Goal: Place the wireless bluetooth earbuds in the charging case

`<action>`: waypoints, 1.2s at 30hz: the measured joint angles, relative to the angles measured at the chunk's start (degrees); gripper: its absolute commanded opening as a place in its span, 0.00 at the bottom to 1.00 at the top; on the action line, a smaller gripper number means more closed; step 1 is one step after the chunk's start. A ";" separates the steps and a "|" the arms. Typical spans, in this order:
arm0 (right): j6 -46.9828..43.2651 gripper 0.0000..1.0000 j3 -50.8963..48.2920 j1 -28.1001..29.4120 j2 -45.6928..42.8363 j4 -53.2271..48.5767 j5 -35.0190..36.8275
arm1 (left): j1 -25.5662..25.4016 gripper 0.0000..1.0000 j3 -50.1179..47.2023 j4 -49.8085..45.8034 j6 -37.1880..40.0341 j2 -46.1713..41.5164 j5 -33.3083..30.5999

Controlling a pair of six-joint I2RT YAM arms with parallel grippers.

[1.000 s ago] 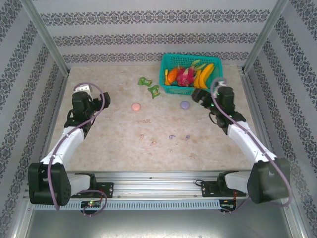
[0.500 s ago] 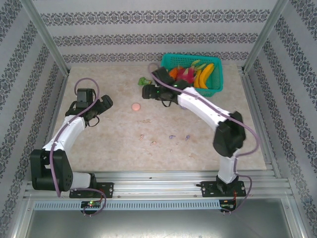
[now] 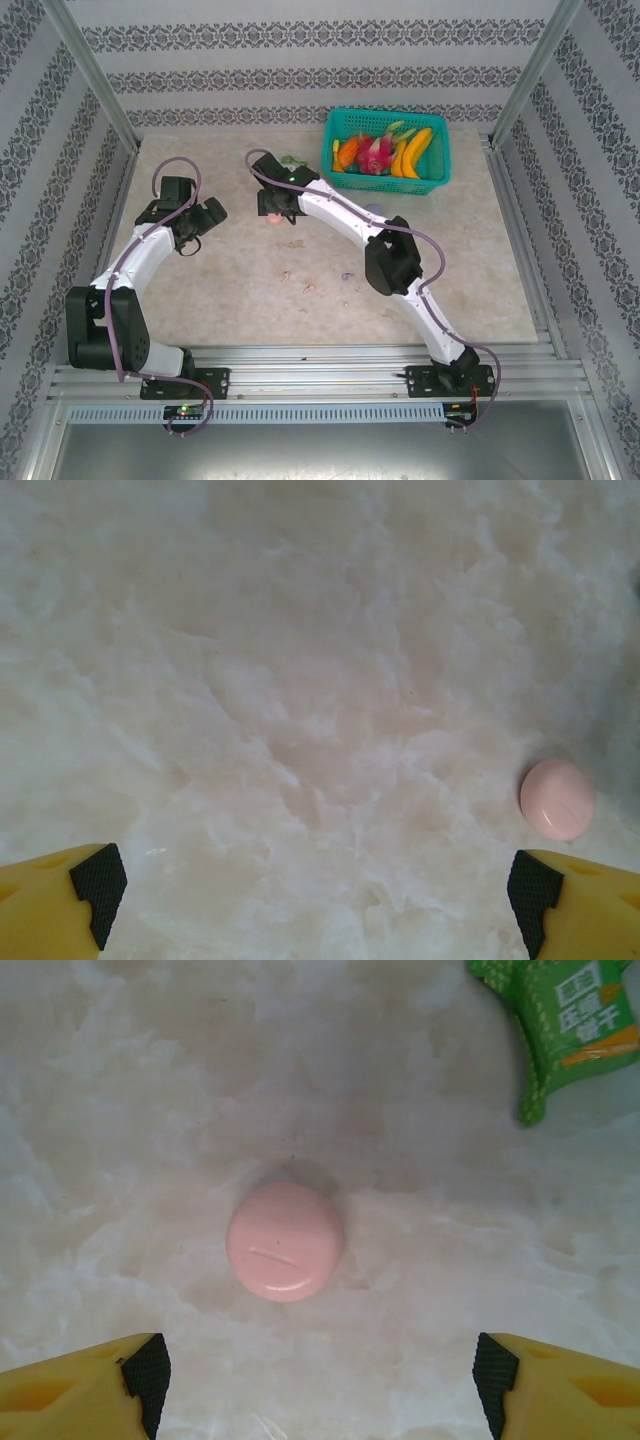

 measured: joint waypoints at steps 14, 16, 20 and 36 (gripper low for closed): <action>2.29 0.77 8.24 0.55 10.56 0.35 2.78 | 0.00 1.00 -1.49 -0.20 -1.92 0.00 -1.05; 2.32 0.76 9.07 0.72 11.52 0.48 2.75 | 0.00 1.00 -1.49 -0.17 -1.95 0.00 -1.03; 2.49 0.74 11.06 0.98 13.05 0.59 2.71 | 0.00 1.00 -1.55 -0.17 -1.95 0.00 -1.03; 2.45 0.57 12.70 1.03 14.88 1.09 2.23 | 0.00 1.00 -2.19 -0.22 -1.97 -0.04 -1.03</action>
